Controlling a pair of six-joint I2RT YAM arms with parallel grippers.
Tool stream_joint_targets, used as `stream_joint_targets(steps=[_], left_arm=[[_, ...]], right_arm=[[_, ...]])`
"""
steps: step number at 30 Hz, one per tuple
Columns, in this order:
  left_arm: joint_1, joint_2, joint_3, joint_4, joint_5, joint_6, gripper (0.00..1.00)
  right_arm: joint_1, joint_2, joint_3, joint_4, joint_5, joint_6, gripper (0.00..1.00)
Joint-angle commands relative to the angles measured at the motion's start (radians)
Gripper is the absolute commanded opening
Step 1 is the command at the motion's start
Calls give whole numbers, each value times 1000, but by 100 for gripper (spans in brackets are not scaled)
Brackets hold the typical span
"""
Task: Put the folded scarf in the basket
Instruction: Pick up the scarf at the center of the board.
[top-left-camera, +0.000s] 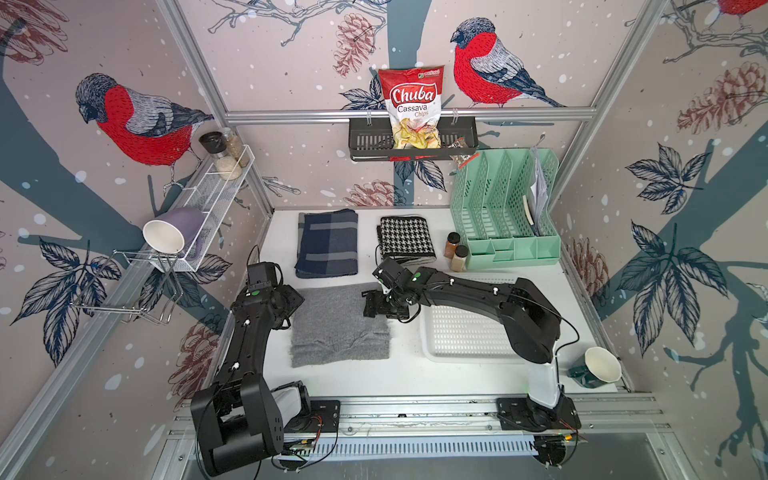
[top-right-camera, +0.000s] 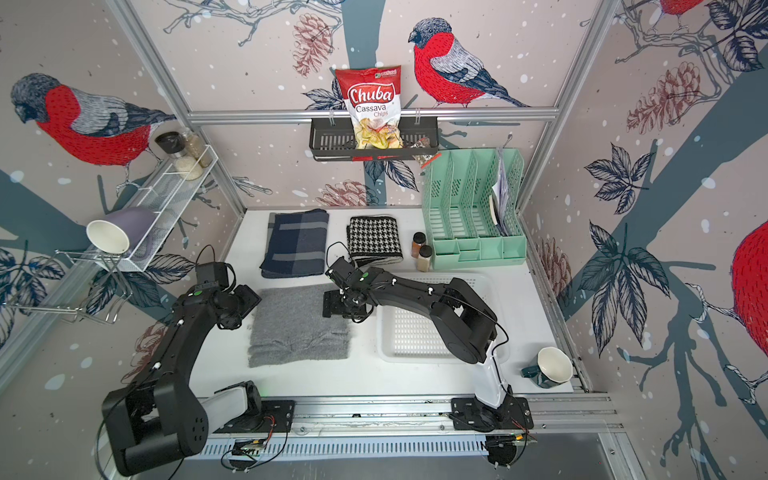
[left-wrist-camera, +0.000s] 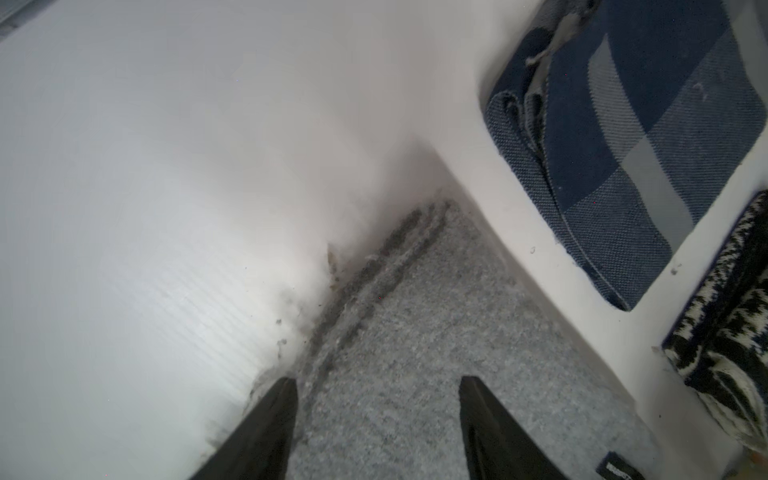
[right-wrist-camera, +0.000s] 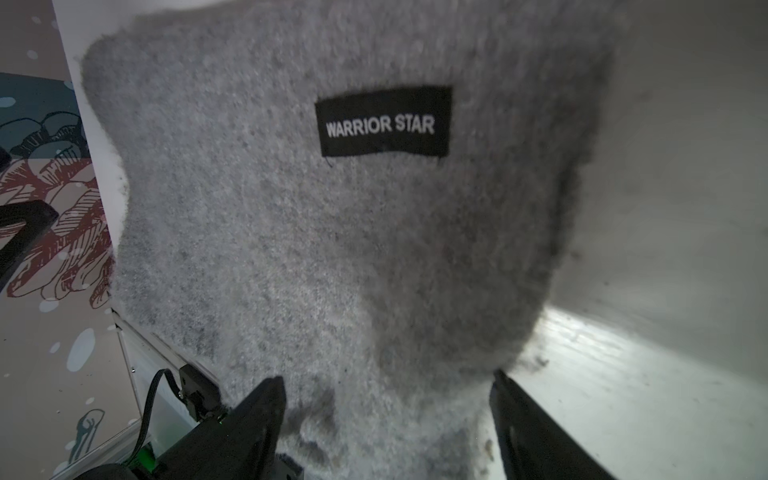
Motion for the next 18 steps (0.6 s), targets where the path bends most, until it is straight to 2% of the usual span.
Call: stream_joint_targets(steps=[1,5,11,14,18], left_arm=[[3,8,-15,-12,13,-26,66],[3,3,-29,-10,-1,-27,66],[3,-15,-41,-8,-24,-49,64],[4,-24,-51,1,-29,-64,63],[2,-23,-56,3,-23,-67,62]], right_arm=[[0,18,-27,64,-72,96,85],[1,30,-53,77,-68,110,88],[-17,50,-75,98,-67,114,87],[-33,82,-76,129,-110,115,80],[-53,111,-43,105,-67,86,71]])
